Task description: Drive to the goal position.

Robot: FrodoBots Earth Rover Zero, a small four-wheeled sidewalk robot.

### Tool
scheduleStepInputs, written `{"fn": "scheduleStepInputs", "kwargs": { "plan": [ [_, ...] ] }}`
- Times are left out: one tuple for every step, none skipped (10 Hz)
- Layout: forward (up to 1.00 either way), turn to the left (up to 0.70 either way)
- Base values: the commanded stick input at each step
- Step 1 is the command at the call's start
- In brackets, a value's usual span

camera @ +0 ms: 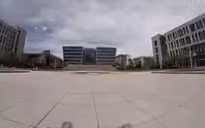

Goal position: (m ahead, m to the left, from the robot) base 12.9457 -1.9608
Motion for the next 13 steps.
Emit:
{"fn": "scheduleStepInputs", "kwargs": {
  "plan": [
    [0.7, 0.0],
    [0.7, 0.0],
    [0.7, 0.0],
    [0.7, -0.05],
    [0.7, -0.07],
    [0.7, -0.05],
    [0.7, 0.0],
    [0.7, 0.0],
    [0.7, 0.0],
    [0.7, 0.0],
    [0.7, 0.0],
    [0.7, 0.0],
    [0.7, 0.0]
  ]
}}
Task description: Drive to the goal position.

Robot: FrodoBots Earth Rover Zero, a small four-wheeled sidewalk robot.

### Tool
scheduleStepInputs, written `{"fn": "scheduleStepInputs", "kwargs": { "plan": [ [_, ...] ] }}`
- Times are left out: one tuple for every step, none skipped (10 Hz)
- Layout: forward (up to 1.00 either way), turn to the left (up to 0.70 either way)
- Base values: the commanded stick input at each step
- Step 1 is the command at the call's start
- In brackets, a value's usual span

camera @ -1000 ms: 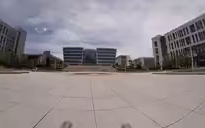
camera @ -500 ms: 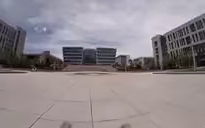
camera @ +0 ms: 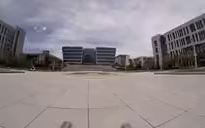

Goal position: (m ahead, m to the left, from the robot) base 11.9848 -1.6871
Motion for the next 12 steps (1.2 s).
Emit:
{"fn": "scheduleStepInputs", "kwargs": {
  "plan": [
    [0.7, 0.0],
    [0.7, 0.0],
    [0.7, 0.0],
    [0.7, 0.0],
    [0.7, 0.0],
    [0.7, 0.0],
    [0.7, 0.0],
    [0.7, 0.0],
    [0.7, 0.0],
    [0.7, -0.01],
    [0.7, -0.03],
    [0.7, -0.18]
  ]
}}
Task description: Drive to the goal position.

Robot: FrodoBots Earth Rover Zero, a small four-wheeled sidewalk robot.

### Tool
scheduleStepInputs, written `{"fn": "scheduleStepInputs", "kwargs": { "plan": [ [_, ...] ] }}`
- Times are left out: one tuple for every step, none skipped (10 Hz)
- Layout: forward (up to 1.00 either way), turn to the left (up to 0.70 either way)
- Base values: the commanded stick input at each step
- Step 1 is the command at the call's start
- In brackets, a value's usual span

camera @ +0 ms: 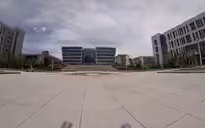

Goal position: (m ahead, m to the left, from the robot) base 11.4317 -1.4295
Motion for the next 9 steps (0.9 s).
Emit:
{"fn": "scheduleStepInputs", "kwargs": {
  "plan": [
    [0.7, -0.16],
    [0.7, -0.02],
    [0.7, -0.01],
    [0.7, 0.0],
    [0.7, 0.0],
    [0.7, 0.0],
    [0.7, 0.0],
    [0.7, 0.0],
    [0.7, 0.0]
  ]
}}
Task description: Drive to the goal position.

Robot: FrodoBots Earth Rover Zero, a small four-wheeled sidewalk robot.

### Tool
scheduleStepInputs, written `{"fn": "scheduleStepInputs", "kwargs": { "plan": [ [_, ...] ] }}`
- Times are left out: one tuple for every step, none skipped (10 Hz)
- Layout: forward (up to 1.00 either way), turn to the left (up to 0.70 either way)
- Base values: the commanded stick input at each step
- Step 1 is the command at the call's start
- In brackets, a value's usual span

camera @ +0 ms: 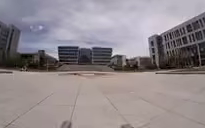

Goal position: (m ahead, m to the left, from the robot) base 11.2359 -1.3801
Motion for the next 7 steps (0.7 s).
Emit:
{"fn": "scheduleStepInputs", "kwargs": {
  "plan": [
    [0.7, 0.0],
    [0.7, 0.0],
    [0.7, 0.0],
    [0.7, 0.0],
    [0.7, 0.0],
    [0.7, 0.0],
    [0.7, 0.0]
  ]
}}
